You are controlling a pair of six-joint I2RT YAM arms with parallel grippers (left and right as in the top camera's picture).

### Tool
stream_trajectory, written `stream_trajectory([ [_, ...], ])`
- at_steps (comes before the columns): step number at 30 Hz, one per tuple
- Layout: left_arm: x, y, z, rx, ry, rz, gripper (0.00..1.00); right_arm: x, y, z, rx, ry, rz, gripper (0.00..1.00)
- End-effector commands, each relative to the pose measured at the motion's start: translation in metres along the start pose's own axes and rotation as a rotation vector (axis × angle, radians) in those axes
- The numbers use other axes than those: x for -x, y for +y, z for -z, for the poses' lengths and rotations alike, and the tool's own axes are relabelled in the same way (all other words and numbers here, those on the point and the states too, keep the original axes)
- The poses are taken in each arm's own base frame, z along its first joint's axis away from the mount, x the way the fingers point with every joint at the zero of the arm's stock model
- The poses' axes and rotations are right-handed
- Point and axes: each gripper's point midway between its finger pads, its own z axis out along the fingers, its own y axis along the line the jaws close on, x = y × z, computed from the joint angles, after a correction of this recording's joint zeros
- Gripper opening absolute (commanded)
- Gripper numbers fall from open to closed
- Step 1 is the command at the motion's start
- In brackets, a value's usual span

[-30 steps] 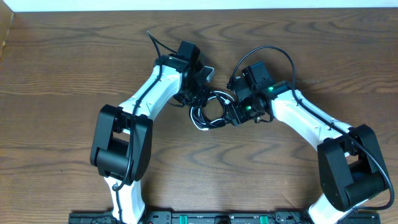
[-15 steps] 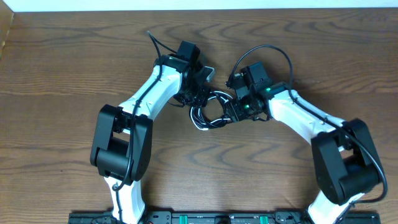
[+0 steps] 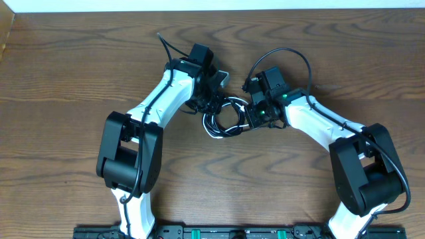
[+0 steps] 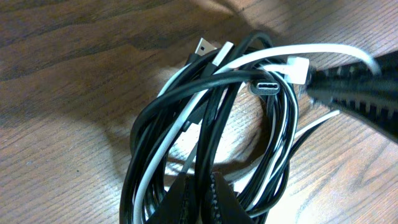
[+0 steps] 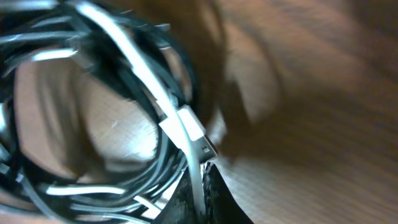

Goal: Untangle cables
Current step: 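Pinch the white cable with the right gripper, then pull the white cable rightward away from the left gripper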

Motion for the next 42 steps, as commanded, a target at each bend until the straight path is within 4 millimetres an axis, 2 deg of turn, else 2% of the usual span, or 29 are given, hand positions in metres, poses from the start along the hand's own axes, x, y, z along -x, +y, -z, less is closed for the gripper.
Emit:
stream_trajectory([
  [1, 0.004, -0.008, 0.01, -0.022, -0.027, -0.018, 0.08, 0.0, -0.026, -0.002, -0.134, -0.013, -0.098, 0.01],
  [2, 0.004, -0.008, 0.01, -0.022, -0.027, -0.018, 0.07, 0.001, -0.033, 0.0, -0.168, -0.021, -0.119, 0.01],
  [4, 0.004, -0.008, 0.01, -0.021, -0.027, -0.018, 0.07, 0.003, -0.064, 0.008, -0.311, -0.052, -0.223, 0.01],
  [6, 0.003, -0.007, 0.01, -0.014, -0.027, -0.018, 0.08, 0.003, -0.084, 0.018, -0.385, -0.064, -0.268, 0.01],
  [8, 0.003, -0.006, 0.01, -0.011, -0.027, -0.018, 0.07, 0.004, -0.109, 0.036, -0.431, -0.072, -0.319, 0.01],
  [11, 0.003, -0.004, 0.01, 0.005, -0.026, -0.018, 0.08, 0.008, -0.132, 0.059, -0.454, -0.104, -0.384, 0.01],
  [13, 0.003, 0.005, 0.011, 0.055, -0.023, -0.018, 0.07, 0.008, -0.149, 0.08, -0.473, -0.134, -0.431, 0.01],
  [18, 0.005, 0.015, 0.013, 0.079, -0.034, -0.01, 0.07, 0.006, -0.172, 0.129, -0.506, -0.204, -0.51, 0.01],
  [23, 0.006, 0.036, 0.019, 0.131, -0.048, 0.023, 0.07, 0.01, -0.175, 0.178, -0.526, -0.298, -0.512, 0.01],
  [28, 0.006, 0.053, 0.026, 0.14, -0.06, 0.064, 0.08, 0.018, -0.164, 0.222, -0.528, -0.416, -0.504, 0.01],
  [37, 0.005, 0.077, 0.033, 0.198, -0.071, 0.099, 0.08, 0.02, -0.14, 0.284, -0.531, -0.562, -0.464, 0.01],
  [42, 0.005, 0.086, 0.036, 0.22, -0.08, 0.113, 0.08, 0.016, -0.133, 0.317, -0.571, -0.604, -0.463, 0.01],
])
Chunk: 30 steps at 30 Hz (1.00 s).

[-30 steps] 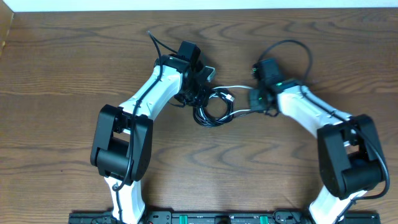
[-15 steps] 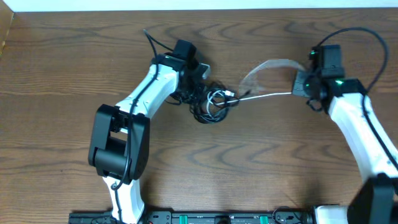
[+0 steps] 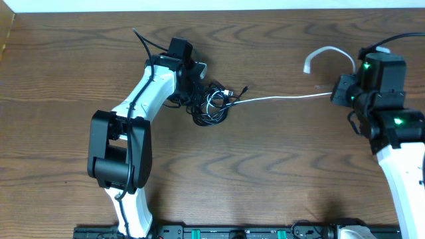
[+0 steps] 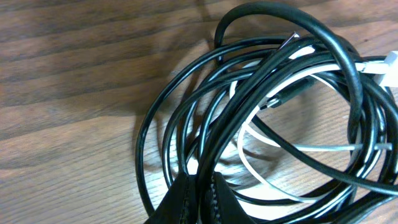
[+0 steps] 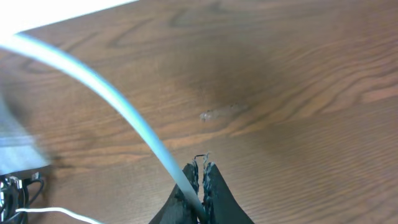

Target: Untangle cables

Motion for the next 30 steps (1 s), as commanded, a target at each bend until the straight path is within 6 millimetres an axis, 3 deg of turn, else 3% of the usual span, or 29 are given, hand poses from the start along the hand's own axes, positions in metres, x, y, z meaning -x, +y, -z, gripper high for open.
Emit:
stream_trajectory([
  [1, 0.004, 0.019, 0.014, 0.059, -0.031, 0.012, 0.08, 0.028, -0.01, 0.028, -0.047, -0.089, 0.017, 0.01],
  [7, 0.003, 0.031, 0.016, 0.071, -0.035, 0.039, 0.07, 0.037, -0.008, 0.042, -0.034, -0.101, 0.046, 0.01],
  [10, 0.003, 0.03, 0.016, 0.068, -0.035, 0.042, 0.07, 0.034, 0.005, 0.043, 0.032, -0.085, 0.097, 0.01],
  [11, 0.003, 0.027, 0.016, 0.057, -0.036, 0.04, 0.08, 0.033, 0.008, 0.043, 0.05, -0.081, 0.099, 0.06],
  [13, 0.004, 0.019, 0.015, 0.026, -0.036, 0.032, 0.07, 0.032, 0.011, 0.043, 0.066, -0.076, 0.109, 0.59],
  [14, 0.004, 0.015, 0.014, 0.018, -0.035, 0.026, 0.07, 0.032, 0.011, 0.043, 0.07, -0.075, 0.115, 0.63],
  [20, 0.002, -0.01, 0.009, 0.002, -0.018, -0.031, 0.08, 0.023, 0.032, 0.037, 0.186, -0.033, 0.175, 0.75],
  [24, -0.001, -0.051, 0.003, -0.064, -0.001, -0.107, 0.08, 0.003, 0.057, 0.013, 0.269, 0.068, 0.217, 0.75],
  [30, -0.009, -0.09, -0.004, -0.082, 0.021, -0.202, 0.07, -0.035, 0.09, -0.027, 0.36, 0.242, 0.253, 0.74],
])
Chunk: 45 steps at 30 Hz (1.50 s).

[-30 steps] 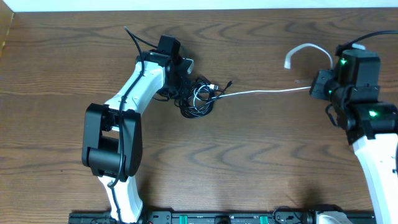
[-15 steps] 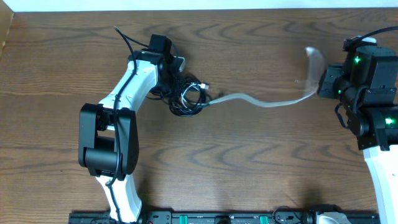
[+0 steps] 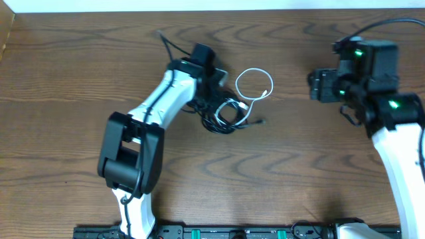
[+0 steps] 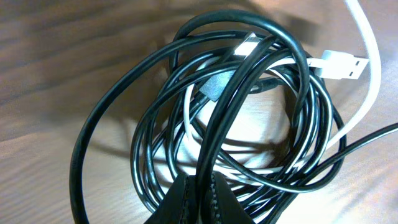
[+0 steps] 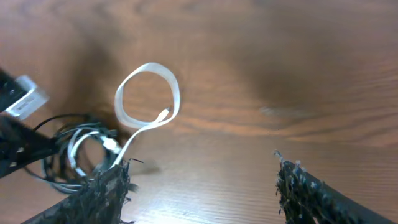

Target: Untangle cables

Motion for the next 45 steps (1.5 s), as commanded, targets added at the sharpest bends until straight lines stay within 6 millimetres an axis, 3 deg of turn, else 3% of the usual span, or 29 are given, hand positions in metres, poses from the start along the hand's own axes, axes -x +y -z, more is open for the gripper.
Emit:
stream_trajectory([
  [1, 0.002, -0.027, 0.006, -0.035, -0.015, -0.064, 0.07, -0.015, 0.027, -0.03, 0.111, 0.101, 0.037, 0.73],
  [8, 0.001, -0.04, 0.005, -0.047, -0.012, -0.086, 0.08, -0.057, 0.056, -0.084, 0.149, 0.289, 0.072, 0.66],
  [12, 0.006, -0.051, 0.013, -0.099, -0.034, -0.095, 0.08, -0.076, 0.075, -0.1, 0.187, 0.358, 0.114, 0.64],
  [14, 0.008, -0.058, 0.025, -0.125, -0.055, -0.109, 0.08, -0.086, 0.098, -0.105, 0.28, 0.383, 0.178, 0.64],
  [15, 0.01, -0.061, 0.029, -0.132, -0.065, -0.112, 0.08, -0.088, 0.1, -0.107, 0.283, 0.386, 0.184, 0.64],
  [25, 0.02, -0.08, 0.08, -0.168, -0.192, -0.169, 0.07, -0.1, 0.109, -0.115, 0.309, 0.412, 0.194, 0.63],
  [39, 0.019, -0.089, 0.083, -0.218, -0.195, -0.175, 0.07, -0.106, 0.119, -0.127, 0.348, 0.373, 0.198, 0.6],
  [45, 0.02, -0.09, 0.087, -0.222, -0.202, -0.174, 0.08, -0.106, 0.125, -0.127, 0.357, 0.362, 0.208, 0.48],
])
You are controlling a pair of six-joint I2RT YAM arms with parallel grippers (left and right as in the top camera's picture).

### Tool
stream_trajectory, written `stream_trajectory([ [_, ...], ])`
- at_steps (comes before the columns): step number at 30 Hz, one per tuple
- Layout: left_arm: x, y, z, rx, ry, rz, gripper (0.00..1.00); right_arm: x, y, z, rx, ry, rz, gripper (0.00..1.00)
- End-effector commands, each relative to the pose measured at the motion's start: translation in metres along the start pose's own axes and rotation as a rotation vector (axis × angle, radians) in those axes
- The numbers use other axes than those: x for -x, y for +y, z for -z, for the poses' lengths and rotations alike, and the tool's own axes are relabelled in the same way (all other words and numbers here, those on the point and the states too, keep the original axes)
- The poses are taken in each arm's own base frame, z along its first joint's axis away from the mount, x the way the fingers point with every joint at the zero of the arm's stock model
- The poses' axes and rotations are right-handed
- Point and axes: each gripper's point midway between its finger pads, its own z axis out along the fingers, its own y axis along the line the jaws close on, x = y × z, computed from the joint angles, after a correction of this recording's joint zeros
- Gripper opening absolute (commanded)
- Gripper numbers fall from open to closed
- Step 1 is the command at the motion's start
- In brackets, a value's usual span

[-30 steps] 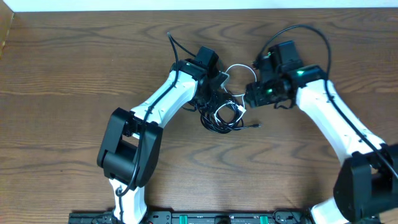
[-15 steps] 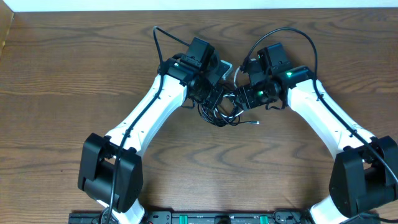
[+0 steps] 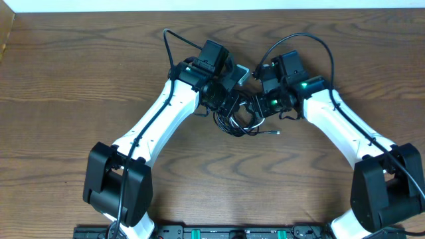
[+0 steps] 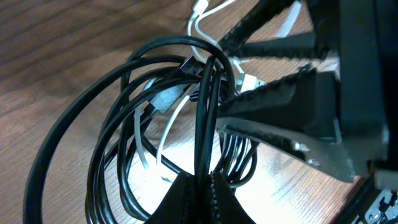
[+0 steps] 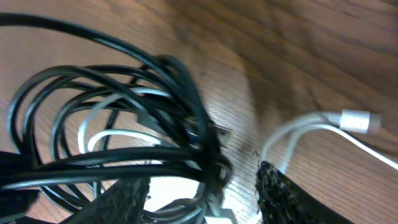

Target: Untangle cables

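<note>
A tangle of black cables [image 3: 240, 121] lies mid-table between both arms. My left gripper [image 4: 201, 178] is shut on one black strand [image 4: 205, 112] that rises from its fingers. My right gripper [image 5: 202, 177] is open, and the black bundle [image 5: 155, 118] passes between its fingers [image 5: 280, 193]. In the left wrist view, the right gripper's fingers [image 4: 280, 93] reach in from the right. A white cable [image 5: 298, 127] with a USB plug [image 5: 357, 118] lies just to the right of the bundle. Thin white strands [image 4: 165, 130] also run through the coils.
The brown wooden table [image 3: 80, 79] extends on all sides, with its back edge [image 3: 212, 8] at the top. The arms' own black leads [image 3: 179, 40] arc over the table behind the grippers. The two grippers are almost touching.
My right gripper was open at the far right, away from the cables. Now it is at the bundle, open around black strands. My left gripper, still shut on its strand, is slightly further right.
Both grippers were at the tangle, the right shut on the white cable near its plug. Then the right held that cable stretched far to the right. It then stood open there, with the white cable looped beside the bundle. Now it is back at the bundle.
</note>
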Motion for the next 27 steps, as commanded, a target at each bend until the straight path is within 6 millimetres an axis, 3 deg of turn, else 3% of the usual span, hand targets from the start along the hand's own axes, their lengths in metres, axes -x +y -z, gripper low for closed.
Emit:
stream_trajectory([
  [1, 0.013, -0.01, 0.015, -0.023, -0.05, -0.038, 0.07, -0.006, 0.005, -0.006, 0.014, 0.02, 0.003, 0.47],
  [4, 0.014, -0.012, 0.02, -0.021, -0.064, -0.045, 0.08, -0.007, 0.004, -0.007, 0.013, 0.023, -0.001, 0.44],
  [7, 0.016, -0.013, 0.025, -0.016, -0.076, -0.051, 0.08, -0.007, 0.004, -0.008, 0.013, 0.026, -0.002, 0.34],
  [10, 0.016, -0.012, 0.025, -0.008, -0.076, -0.051, 0.08, -0.007, 0.004, -0.008, 0.013, 0.026, -0.003, 0.01],
  [19, 0.016, -0.011, 0.025, -0.002, -0.077, -0.05, 0.07, -0.004, -0.019, -0.007, -0.115, 0.01, -0.048, 0.01],
  [27, 0.016, 0.004, 0.028, 0.049, -0.08, -0.034, 0.08, -0.006, -0.054, 0.002, -0.251, -0.002, -0.166, 0.01],
])
